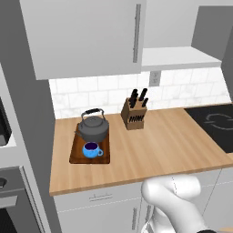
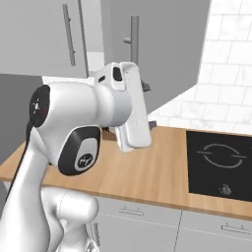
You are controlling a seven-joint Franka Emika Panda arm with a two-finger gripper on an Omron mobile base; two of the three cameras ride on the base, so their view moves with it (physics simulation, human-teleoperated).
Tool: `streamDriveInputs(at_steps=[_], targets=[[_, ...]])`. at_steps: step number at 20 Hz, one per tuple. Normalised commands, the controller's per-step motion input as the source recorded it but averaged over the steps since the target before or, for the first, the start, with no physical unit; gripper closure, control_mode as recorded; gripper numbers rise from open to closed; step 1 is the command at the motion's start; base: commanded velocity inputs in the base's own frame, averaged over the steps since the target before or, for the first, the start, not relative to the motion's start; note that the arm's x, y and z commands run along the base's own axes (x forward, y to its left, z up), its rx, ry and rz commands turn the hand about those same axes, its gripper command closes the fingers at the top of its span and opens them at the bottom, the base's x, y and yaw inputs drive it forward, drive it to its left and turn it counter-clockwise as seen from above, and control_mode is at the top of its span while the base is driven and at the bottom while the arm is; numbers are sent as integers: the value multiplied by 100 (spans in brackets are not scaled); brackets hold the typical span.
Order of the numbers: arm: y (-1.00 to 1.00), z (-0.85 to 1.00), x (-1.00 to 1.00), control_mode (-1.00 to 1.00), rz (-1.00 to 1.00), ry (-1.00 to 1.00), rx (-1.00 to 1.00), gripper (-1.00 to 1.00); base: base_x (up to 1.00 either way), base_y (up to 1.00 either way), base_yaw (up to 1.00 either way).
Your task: Pick the kettle from the counter and place it on the tray. Then pick the mug from the cabinet and place it on the tray. Then close the cabinet doors.
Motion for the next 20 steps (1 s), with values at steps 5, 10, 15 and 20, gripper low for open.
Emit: streamDriveInputs(at_steps=[5, 10, 15, 20], targets=[[50, -7, 70, -100, 21, 0, 0, -100, 0, 0, 0], [44, -7, 76, -100, 20, 0, 0, -100, 0, 0, 0], [44, -13, 79, -100, 20, 0, 0, -100, 0, 0, 0], [48, -12, 84, -100, 18, 0, 0, -100, 0, 0, 0]])
